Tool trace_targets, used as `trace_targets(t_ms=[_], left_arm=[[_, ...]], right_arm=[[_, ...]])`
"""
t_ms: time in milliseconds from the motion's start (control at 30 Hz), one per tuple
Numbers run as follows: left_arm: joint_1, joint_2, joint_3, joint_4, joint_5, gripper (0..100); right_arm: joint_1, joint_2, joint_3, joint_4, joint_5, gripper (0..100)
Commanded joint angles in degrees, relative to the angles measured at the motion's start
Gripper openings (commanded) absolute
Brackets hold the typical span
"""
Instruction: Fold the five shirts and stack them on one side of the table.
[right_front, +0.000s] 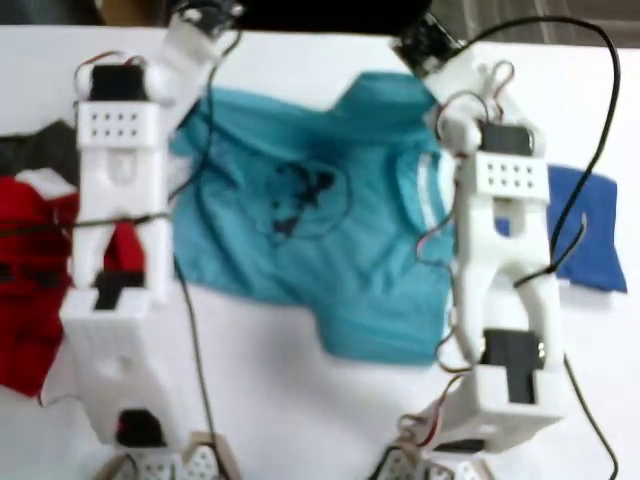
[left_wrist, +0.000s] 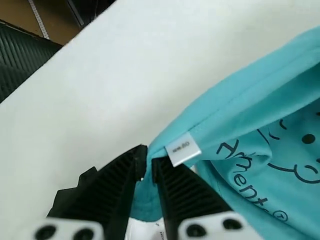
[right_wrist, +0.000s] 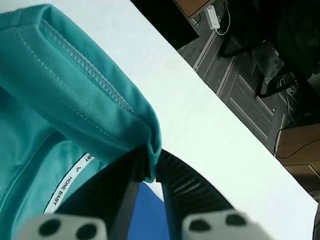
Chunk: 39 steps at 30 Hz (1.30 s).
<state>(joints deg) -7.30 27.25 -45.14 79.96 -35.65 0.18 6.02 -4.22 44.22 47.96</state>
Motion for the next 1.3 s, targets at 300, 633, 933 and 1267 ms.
trace_targets(t_ms=[300,633,933,1267], left_arm=[[0.62,12.75,0.22,-8.53,-0.09,3],[0.70,12.04,-3.03,-1.41,-0.53,3],[0.18,9.58,-20.18,12.04,-0.53,3],[-2.73,2.02,-36.53,22.33,-0.53,3]], right_arm=[[0.66,-0.13,2.81,-0.75,-0.26,2.1],[0.13,2.77,4.57,-1.19,-0.26,2.1],[0.84,-9.10,2.37,0.13,-0.26,2.1],[1.01,-34.86,2.73,2.15,0.44,2.0]])
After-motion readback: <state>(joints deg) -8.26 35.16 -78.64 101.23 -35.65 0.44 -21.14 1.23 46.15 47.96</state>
